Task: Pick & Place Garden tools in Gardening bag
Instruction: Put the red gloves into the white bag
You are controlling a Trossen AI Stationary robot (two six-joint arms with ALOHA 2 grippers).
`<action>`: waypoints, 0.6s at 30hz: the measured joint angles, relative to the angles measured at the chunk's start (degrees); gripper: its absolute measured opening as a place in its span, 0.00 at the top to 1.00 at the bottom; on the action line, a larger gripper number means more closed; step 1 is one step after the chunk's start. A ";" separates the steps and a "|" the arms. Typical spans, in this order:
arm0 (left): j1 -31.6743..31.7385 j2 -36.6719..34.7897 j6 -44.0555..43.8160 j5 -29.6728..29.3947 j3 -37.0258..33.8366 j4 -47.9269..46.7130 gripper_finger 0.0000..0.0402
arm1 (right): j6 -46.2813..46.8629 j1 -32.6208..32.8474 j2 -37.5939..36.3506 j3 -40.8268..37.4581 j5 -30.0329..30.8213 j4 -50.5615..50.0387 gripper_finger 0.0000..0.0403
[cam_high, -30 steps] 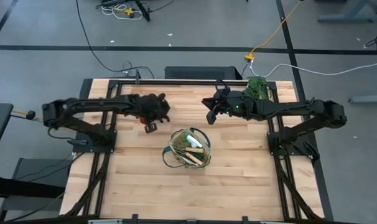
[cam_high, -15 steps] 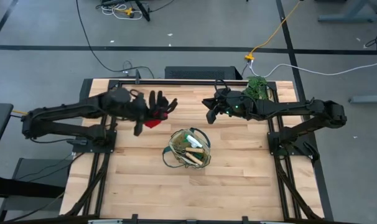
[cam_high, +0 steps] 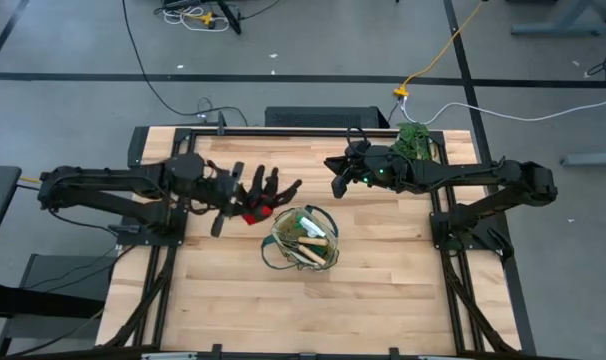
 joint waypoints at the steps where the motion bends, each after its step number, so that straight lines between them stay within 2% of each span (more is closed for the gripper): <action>1: -0.67 0.68 0.31 -0.02 0.00 0.69 0.88 | 0.00 0.00 -0.01 0.00 0.00 0.01 0.88; 18: -6.26 16.31 4.97 0.02 -0.04 13.21 0.88 | -0.52 0.00 -0.01 0.00 -0.07 -0.05 0.88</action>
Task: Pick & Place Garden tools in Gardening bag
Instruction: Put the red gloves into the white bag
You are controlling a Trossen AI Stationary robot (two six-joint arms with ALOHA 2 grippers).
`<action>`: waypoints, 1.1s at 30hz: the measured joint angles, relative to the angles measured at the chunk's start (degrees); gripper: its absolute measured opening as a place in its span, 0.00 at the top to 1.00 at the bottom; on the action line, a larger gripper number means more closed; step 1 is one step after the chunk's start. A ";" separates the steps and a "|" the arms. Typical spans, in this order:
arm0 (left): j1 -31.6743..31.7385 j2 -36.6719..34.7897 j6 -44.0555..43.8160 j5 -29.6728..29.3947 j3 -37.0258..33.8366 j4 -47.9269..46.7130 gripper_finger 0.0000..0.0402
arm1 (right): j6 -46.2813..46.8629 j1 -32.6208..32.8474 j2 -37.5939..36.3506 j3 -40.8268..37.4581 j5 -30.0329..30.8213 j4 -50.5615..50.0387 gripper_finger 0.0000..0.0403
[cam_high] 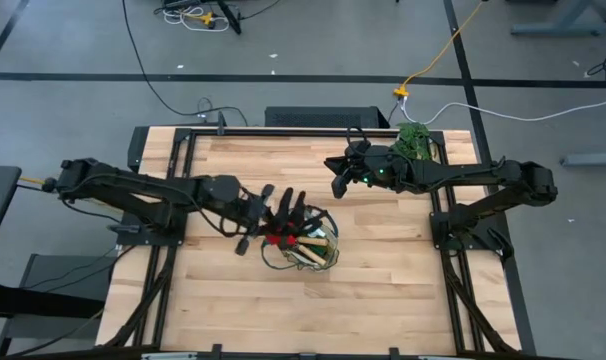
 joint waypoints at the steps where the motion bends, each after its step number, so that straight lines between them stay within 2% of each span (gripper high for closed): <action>1: -0.14 0.77 0.25 -0.02 0.00 0.13 0.88 | -0.04 0.00 0.00 0.00 -0.01 -0.01 0.88; 20: -0.12 11.93 3.00 -0.08 0.00 4.69 0.88 | -0.11 0.11 0.00 0.00 -0.01 -0.02 0.88; 33: -0.12 14.55 5.63 -2.22 0.00 4.77 0.88 | -0.55 0.11 0.00 0.00 -0.04 -0.02 0.88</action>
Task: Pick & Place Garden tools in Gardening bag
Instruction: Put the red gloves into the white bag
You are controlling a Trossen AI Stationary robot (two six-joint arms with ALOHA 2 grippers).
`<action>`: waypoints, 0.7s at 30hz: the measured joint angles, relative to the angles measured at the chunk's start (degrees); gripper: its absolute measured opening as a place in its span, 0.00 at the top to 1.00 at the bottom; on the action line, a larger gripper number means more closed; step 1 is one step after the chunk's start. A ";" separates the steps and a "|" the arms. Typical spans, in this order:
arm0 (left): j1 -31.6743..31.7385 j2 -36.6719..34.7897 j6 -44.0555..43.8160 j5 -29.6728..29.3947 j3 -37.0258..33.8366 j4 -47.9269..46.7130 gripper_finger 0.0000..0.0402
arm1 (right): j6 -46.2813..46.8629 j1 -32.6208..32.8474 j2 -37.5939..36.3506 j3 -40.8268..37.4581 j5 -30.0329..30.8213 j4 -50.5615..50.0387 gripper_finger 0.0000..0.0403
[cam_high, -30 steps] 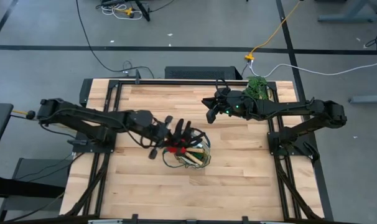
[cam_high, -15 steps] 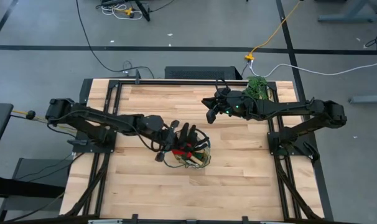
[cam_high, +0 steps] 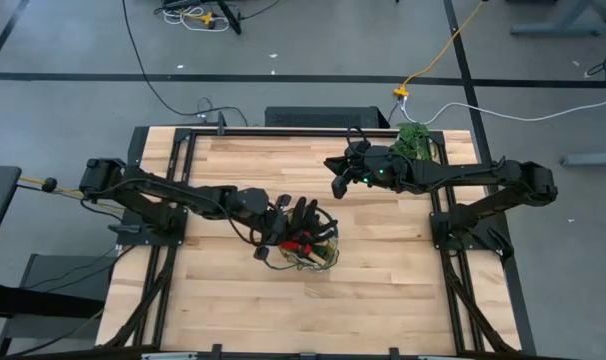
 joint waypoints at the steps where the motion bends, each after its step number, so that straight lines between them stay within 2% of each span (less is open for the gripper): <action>1: 0.00 0.00 0.00 0.00 0.00 -0.12 0.88 | 0.00 0.00 0.00 0.00 0.00 0.00 0.88; 7: 0.00 0.01 1.38 -0.13 0.00 -4.94 0.88 | 0.00 0.00 0.00 0.00 0.00 0.00 0.88; 21: 0.00 2.83 2.97 -1.56 0.13 -7.14 0.88 | -0.02 -0.02 -0.02 0.00 0.09 0.18 0.88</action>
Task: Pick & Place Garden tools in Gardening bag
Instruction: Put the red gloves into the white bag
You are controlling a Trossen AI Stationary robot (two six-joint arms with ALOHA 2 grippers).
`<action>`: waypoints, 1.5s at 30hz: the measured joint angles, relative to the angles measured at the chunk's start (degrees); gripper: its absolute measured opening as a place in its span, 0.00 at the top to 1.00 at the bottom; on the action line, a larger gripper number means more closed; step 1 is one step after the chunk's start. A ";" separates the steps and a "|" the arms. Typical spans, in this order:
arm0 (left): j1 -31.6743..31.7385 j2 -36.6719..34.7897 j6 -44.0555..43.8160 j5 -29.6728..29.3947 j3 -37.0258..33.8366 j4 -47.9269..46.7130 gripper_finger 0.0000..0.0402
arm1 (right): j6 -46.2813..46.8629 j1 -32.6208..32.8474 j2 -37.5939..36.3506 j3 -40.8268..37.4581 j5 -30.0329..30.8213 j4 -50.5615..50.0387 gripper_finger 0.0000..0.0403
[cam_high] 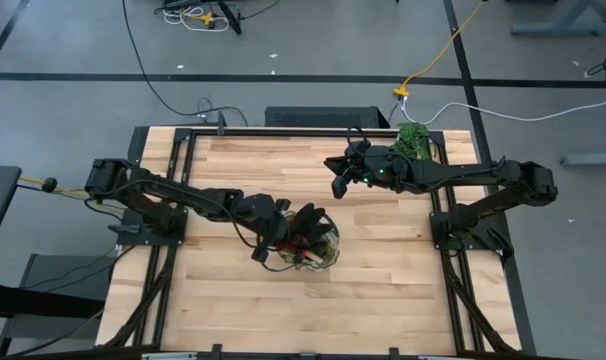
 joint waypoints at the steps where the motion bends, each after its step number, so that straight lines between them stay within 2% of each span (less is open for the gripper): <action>1: 0.00 0.12 0.00 -0.04 0.00 -0.37 0.88 | 0.00 0.00 0.00 0.00 0.00 0.00 0.88; 13: 0.02 3.07 -0.47 -0.17 0.05 1.21 0.87 | 0.00 0.00 0.00 0.00 0.07 -0.13 0.88; 21: 0.09 0.52 -1.64 -1.63 -0.17 1.53 0.60 | 0.00 0.00 0.00 0.00 0.07 -0.38 0.88; 25: 0.09 -0.90 -2.25 -3.19 -0.17 2.51 0.53 | 0.00 0.00 0.00 0.00 0.05 -0.73 0.88; 38: 0.07 -1.34 -2.85 -3.50 -0.17 3.05 0.52 | 0.00 0.00 0.00 0.00 0.05 -0.72 0.88; 45: -0.20 -1.39 -1.37 -5.50 -0.17 2.52 0.51 | 0.00 0.00 0.00 0.00 0.04 -0.70 0.88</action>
